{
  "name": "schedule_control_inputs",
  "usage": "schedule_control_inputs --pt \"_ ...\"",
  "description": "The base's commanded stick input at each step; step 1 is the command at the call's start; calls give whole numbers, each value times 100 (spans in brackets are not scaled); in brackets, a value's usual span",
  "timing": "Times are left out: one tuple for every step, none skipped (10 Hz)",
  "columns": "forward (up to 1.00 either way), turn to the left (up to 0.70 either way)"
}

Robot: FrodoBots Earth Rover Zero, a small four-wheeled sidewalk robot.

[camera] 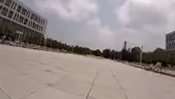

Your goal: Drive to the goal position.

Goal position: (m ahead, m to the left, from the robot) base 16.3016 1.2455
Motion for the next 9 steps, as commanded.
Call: schedule_control_inputs --pt "70 12" --pt "70 7" --pt "70 2" --pt "70 0" --pt "70 0" --pt "70 0" --pt "70 0" --pt "70 0" --pt "70 0"
